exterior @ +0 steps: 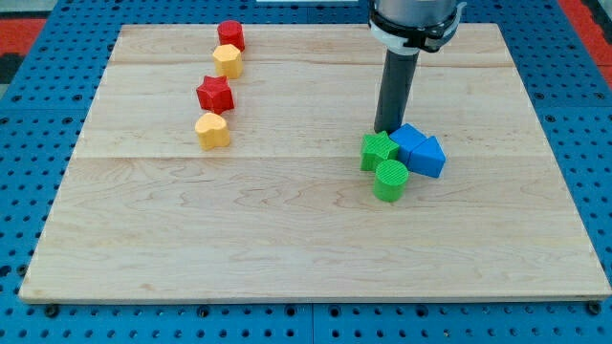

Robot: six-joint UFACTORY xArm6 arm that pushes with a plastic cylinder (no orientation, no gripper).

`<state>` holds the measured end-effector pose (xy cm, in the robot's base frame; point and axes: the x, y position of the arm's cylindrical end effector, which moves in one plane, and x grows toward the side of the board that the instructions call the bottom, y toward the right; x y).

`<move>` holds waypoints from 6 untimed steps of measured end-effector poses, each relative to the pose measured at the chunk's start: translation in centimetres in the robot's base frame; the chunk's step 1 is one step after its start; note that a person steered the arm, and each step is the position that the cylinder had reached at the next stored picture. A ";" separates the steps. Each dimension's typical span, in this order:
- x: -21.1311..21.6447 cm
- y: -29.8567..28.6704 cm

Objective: Separate the green circle from the green star

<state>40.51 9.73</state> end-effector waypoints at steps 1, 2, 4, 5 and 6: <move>1.6 -0.2; 4.7 -0.2; 0.0 2.9; 4.1 3.0; 10.2 0.1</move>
